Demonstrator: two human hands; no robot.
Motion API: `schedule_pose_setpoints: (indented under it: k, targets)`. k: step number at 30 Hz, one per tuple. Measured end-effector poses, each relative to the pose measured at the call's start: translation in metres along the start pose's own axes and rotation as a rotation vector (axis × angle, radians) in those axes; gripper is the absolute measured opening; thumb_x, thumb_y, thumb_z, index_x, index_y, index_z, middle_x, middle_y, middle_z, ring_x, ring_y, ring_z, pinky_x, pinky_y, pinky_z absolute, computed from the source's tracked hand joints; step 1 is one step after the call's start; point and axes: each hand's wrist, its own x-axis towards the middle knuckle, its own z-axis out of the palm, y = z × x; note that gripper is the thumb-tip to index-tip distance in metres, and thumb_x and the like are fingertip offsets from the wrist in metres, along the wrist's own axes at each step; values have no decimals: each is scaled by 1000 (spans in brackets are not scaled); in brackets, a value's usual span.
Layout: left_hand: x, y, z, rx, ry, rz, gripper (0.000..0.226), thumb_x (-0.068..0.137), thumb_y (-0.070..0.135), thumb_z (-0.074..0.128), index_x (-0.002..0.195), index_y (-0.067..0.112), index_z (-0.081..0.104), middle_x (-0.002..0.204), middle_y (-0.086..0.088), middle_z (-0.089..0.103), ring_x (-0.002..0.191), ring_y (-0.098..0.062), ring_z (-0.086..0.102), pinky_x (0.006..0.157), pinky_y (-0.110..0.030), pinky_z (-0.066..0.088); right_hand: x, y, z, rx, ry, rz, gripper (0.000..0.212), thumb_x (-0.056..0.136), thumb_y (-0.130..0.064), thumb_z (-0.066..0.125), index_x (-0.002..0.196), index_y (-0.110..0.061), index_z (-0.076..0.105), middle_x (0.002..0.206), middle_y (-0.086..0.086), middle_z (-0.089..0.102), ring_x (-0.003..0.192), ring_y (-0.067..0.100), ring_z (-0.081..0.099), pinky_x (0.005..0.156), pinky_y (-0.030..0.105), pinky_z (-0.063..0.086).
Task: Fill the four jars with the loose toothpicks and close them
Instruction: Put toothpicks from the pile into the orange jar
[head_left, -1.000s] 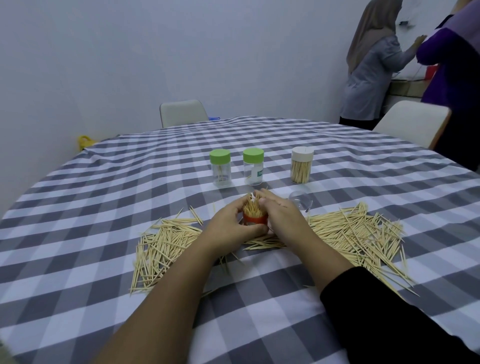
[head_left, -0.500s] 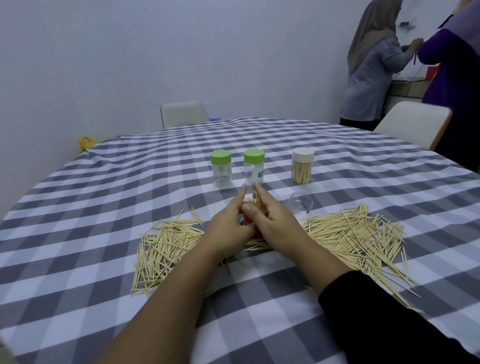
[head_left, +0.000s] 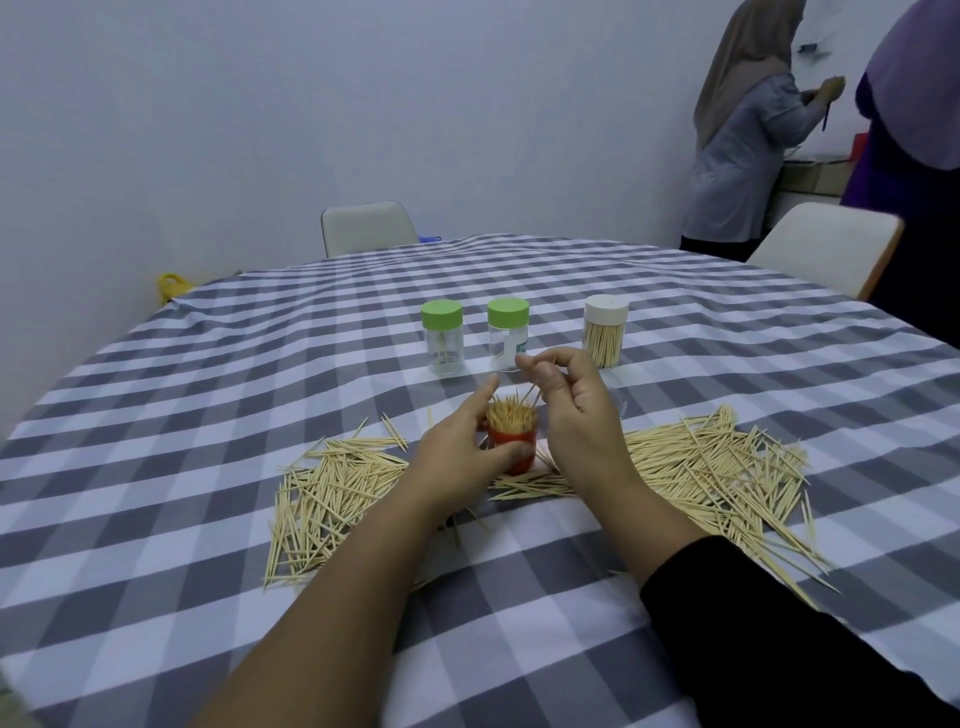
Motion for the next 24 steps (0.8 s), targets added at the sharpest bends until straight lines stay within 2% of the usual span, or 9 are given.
schedule_pose_setpoints:
  k: [5, 7, 9, 10, 12, 15, 17, 20, 24]
  targets:
    - [1, 0, 1, 87, -1, 17, 72, 84, 45, 65, 144, 48, 26, 132, 4, 57, 118, -16, 54, 99, -39, 46, 2, 11, 4, 22, -73, 99, 18, 100, -23, 45, 91, -36, 55, 110, -2, 67, 102, 6, 63, 88, 40, 54]
    - [1, 1, 1, 96, 5, 24, 69, 85, 43, 64, 143, 48, 28, 124, 5, 62, 112, -16, 57, 97, -38, 47, 1, 12, 7, 24, -113, 135, 19, 100, -16, 42, 97, -27, 58, 111, 1, 65, 85, -4, 64, 73, 22, 56]
    - [0, 2, 1, 107, 8, 23, 70, 86, 41, 61, 145, 46, 24, 120, 5, 63, 110, -16, 58, 96, -38, 47, -3, 9, 7, 1, -161, 126, 22, 101, -14, 40, 113, -16, 58, 113, -3, 58, 80, -14, 59, 66, 4, 46]
    - [0, 1, 1, 103, 5, 12, 73, 87, 41, 60, 147, 43, 19, 122, 4, 63, 111, -16, 57, 96, -38, 47, -4, 8, 7, -48, -181, 91, 27, 101, -17, 40, 123, -17, 55, 118, -8, 54, 88, -15, 57, 71, 0, 42]
    - [0, 2, 0, 72, 3, -5, 78, 88, 38, 59, 150, 37, 13, 125, 3, 61, 114, -17, 56, 97, -40, 47, -6, 10, 6, -233, -225, -46, 39, 101, -23, 41, 140, -25, 42, 132, -15, 45, 114, -11, 45, 92, 1, 32]
    - [1, 2, 1, 59, 29, 5, 74, 89, 28, 55, 150, 36, 15, 123, 5, 61, 110, -15, 58, 93, -38, 49, -5, 15, 12, -546, -320, -257, 43, 100, -23, 39, 143, -20, 40, 146, -9, 38, 137, 1, 26, 112, 17, 18]
    - [3, 2, 0, 53, 40, -9, 74, 89, 25, 55, 150, 32, 14, 123, 6, 61, 110, -13, 58, 93, -35, 48, -4, 18, 16, -693, -328, -293, 48, 95, -27, 34, 140, -16, 44, 148, 0, 40, 141, 13, 25, 114, 27, 16]
    - [3, 2, -1, 15, 26, -53, 87, 89, 25, 58, 152, 28, -3, 112, 12, 67, 112, -9, 56, 93, -28, 44, -1, 19, 13, -873, -324, -244, 44, 101, -28, 31, 142, -15, 42, 152, 1, 32, 145, 17, 14, 113, 31, 11]
    - [1, 4, -2, 13, 18, -60, 89, 89, 24, 58, 151, 28, -6, 120, 12, 64, 115, -9, 54, 94, -28, 44, -3, 13, 10, -760, -363, -225, 42, 100, -19, 40, 142, -19, 41, 146, -2, 42, 143, 15, 18, 111, 26, 12]
